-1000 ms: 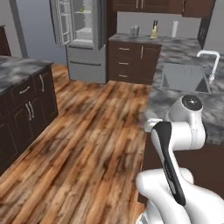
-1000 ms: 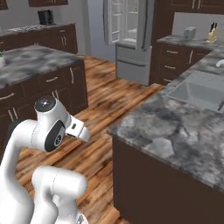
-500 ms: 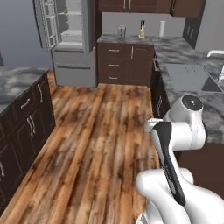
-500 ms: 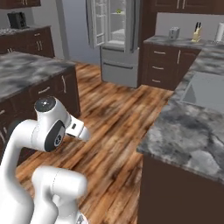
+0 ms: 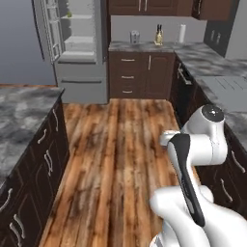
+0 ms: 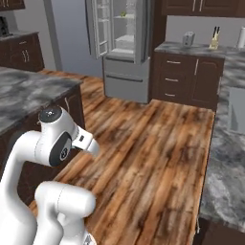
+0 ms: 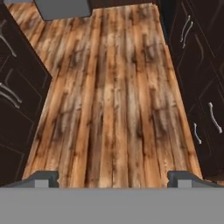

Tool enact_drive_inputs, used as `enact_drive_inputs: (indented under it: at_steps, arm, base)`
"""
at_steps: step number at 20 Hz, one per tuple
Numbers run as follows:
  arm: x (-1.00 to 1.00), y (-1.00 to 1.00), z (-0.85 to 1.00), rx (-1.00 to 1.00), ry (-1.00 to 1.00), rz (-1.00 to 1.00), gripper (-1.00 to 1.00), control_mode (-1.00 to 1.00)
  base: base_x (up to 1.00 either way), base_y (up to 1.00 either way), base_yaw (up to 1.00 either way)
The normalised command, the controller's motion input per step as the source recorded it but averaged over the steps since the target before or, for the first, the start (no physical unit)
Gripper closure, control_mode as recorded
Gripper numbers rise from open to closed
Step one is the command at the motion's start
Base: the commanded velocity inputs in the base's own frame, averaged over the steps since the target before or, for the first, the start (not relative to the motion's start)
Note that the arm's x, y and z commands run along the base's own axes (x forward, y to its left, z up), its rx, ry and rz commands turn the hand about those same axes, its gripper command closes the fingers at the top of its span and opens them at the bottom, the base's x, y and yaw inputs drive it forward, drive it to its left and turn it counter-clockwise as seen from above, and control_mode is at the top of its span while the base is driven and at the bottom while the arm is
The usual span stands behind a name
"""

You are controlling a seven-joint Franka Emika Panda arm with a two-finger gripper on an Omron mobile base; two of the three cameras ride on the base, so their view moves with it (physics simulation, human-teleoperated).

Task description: Gather the broccoli and squash from the fridge and place them on a tray on the dining counter. Then gather the chicken drumsticks from the fridge and place them on the other tray.

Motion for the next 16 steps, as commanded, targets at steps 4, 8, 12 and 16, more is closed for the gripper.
enact_drive_inputs:
  at_steps: [4,8,12,16]
  arm:
    - [0.00,0.00,0.00,0.00,0.00,0.00,-1.00,1.00]
    - [0.00,0.00,0.00,0.00,0.00,0.00,-1.00,1.00]
    - [0.00,0.00,0.00,0.00,0.00,0.00,-1.00,1.00]
    - [0.00,0.00,0.00,0.00,0.00,0.00,-1.00,1.00]
  base:
    - [1.00,0.09,-0.05]
    - [1.00,0.00,-0.01]
    - [1.00,0.08,-0.01]
    - [1.00,0.15,-0.01]
